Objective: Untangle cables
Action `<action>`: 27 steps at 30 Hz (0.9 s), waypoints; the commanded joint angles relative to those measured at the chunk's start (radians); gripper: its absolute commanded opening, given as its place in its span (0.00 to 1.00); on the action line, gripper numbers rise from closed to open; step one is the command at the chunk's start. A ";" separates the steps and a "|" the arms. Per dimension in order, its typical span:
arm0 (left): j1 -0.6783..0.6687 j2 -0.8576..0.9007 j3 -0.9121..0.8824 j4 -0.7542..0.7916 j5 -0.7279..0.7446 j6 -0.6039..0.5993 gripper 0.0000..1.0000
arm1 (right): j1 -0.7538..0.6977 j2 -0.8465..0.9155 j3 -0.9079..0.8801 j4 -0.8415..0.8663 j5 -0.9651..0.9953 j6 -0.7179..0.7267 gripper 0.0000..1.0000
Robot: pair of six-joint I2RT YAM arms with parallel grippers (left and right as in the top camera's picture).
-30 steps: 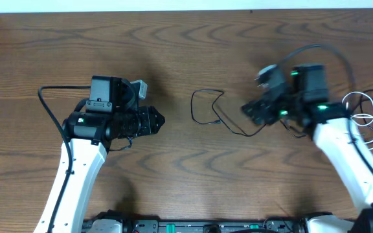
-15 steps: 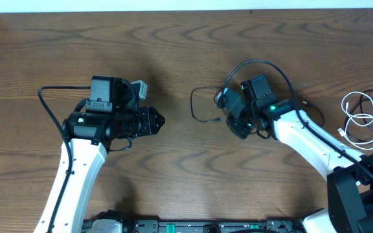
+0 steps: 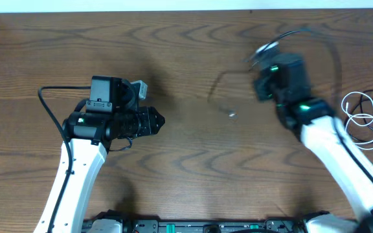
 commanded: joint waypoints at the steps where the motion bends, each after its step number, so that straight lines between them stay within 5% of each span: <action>1: 0.003 0.006 0.006 -0.004 -0.010 0.010 0.44 | -0.091 -0.124 0.027 0.041 0.264 0.043 0.01; 6: 0.003 0.006 0.006 -0.003 -0.010 0.010 0.44 | -0.304 -0.208 0.027 0.050 0.435 0.153 0.01; 14: 0.003 0.006 0.006 -0.003 -0.010 0.010 0.44 | -0.566 -0.181 0.027 -0.050 0.423 0.359 0.01; 27: 0.003 0.006 0.006 -0.004 -0.010 0.010 0.44 | -0.786 -0.091 0.027 -0.055 0.234 0.369 0.01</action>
